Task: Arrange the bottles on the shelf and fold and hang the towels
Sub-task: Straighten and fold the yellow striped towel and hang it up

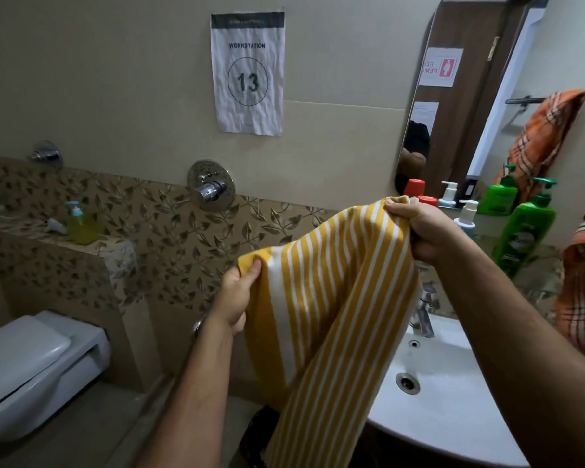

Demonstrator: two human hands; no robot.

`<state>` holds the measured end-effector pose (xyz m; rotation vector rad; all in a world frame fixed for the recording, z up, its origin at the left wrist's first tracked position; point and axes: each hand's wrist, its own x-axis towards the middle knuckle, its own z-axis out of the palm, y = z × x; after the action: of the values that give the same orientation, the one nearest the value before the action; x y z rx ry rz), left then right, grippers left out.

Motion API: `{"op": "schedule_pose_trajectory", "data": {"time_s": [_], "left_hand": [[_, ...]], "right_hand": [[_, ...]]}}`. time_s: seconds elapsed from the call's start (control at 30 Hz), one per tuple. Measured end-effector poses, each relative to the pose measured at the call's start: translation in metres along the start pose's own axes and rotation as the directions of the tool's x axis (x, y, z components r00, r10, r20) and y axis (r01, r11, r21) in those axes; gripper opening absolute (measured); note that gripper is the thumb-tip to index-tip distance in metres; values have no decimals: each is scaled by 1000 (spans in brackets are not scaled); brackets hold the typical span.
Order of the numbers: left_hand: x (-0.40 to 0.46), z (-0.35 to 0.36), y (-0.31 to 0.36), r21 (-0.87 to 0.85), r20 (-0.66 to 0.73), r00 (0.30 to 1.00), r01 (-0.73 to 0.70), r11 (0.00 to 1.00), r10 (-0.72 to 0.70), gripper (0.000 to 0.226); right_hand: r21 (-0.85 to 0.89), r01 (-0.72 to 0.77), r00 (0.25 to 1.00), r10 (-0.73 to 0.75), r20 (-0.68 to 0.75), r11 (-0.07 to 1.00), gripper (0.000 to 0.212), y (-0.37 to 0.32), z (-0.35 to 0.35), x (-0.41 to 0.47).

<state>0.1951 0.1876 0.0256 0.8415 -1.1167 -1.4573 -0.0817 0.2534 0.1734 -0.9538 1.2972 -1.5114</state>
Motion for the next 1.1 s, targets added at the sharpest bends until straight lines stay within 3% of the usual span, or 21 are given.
{"op": "schedule_pose_trajectory", "data": {"time_s": [0.13,0.3,0.4,0.5,0.57,0.67,0.83,0.9,1.03,1.1], "left_hand": [[9,16,37,89,-96,994,-52,995,61,33],[6,28,60,15,-154,988,-30,999,32,28],[0,32,76,-72,-162,986,-43,997,31,27],[-3,37,92,-146,-193,981,-34,989,5,32],[-4,40,95,-160,-227,974,-18,987,-19,40],[-8,40,91,-138,-252,966,27,990,-61,45],[-12,29,81,-108,-309,945,78,991,-108,45],[-12,23,83,-112,-334,936,77,991,-111,44],[-14,14,83,-115,-335,934,92,989,-126,43],[-15,9,82,-120,-317,935,125,985,-157,45]], "right_hand": [[-123,-48,996,39,-77,991,9,15,-19,15],[-310,-171,985,167,-40,935,23,44,-31,31],[-147,-189,971,207,120,971,39,41,-39,41],[296,-118,938,8,348,948,55,59,-60,44],[301,-185,905,43,424,936,74,111,-69,31],[117,-355,864,278,420,927,66,191,-51,4],[277,-270,952,213,220,922,49,192,-23,13],[354,-277,944,184,276,893,45,188,-26,13],[110,-356,869,285,404,928,48,201,-24,0],[141,-326,879,245,408,935,39,194,-16,-3]]}}
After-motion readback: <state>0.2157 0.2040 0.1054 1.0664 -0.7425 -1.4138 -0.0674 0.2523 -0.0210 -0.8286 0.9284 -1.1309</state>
